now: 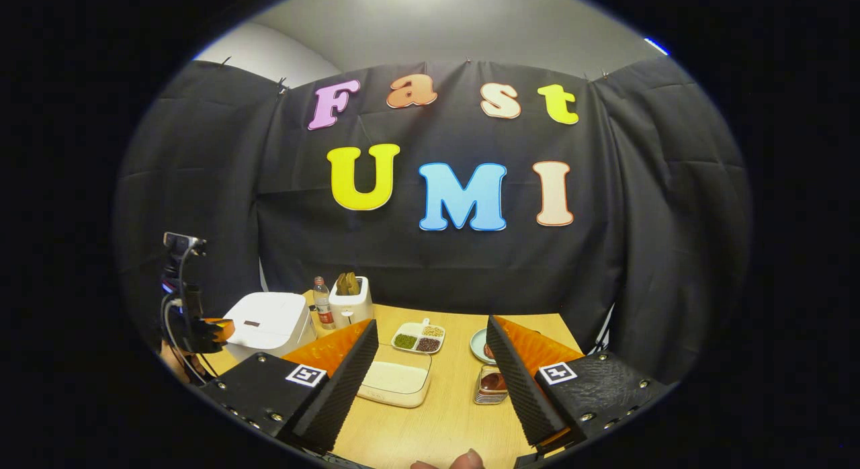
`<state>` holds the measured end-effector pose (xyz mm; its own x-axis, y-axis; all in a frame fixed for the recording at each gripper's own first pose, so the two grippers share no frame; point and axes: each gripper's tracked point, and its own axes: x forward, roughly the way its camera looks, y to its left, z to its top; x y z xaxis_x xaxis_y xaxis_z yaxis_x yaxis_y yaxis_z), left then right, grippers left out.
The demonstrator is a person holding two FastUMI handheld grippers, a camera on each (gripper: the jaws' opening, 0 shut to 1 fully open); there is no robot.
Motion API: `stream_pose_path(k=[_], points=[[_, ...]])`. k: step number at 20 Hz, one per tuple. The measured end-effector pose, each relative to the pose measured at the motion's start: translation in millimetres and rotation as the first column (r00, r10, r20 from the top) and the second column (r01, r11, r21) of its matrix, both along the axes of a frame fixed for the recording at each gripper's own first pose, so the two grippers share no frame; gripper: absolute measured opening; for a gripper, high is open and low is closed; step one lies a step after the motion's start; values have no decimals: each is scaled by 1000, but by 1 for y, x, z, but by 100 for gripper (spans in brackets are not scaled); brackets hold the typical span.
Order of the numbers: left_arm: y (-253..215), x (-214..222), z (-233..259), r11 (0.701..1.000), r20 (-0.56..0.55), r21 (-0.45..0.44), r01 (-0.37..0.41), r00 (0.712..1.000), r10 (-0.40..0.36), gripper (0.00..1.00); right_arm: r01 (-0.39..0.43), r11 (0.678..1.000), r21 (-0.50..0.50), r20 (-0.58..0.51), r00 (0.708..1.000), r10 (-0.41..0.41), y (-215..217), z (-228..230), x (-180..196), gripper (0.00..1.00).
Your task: Close the left gripper, press the button to open the rice cooker; take a wooden spoon from the chopstick holder with the right hand, scoop a spoonful of rice and pour it into the rice cooker, then put the wooden spoon back into the chopstick holder.
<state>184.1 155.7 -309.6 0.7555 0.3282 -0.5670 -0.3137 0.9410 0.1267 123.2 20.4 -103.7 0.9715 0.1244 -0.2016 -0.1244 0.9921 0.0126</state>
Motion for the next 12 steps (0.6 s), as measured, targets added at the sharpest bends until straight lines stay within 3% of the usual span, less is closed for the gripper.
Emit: stream_pose_path(k=[4,8,10,12], points=[[12,13,-28,1000,-82,12,-28,996,29,8,-7,1000,-14,2,1000,7,3,3,-1,99],[9,24,-26,998,-94,62,-1,996,7,8,-11,999,-30,-7,1000,11,5,1,-1,99],[9,15,-43,998,-154,33,-45,987,50,9,-16,1000,-23,-15,1000,16,8,0,-2,99],[14,19,-39,996,-144,74,-41,988,52,9,-21,999,-26,-8,1000,21,11,3,0,99]])
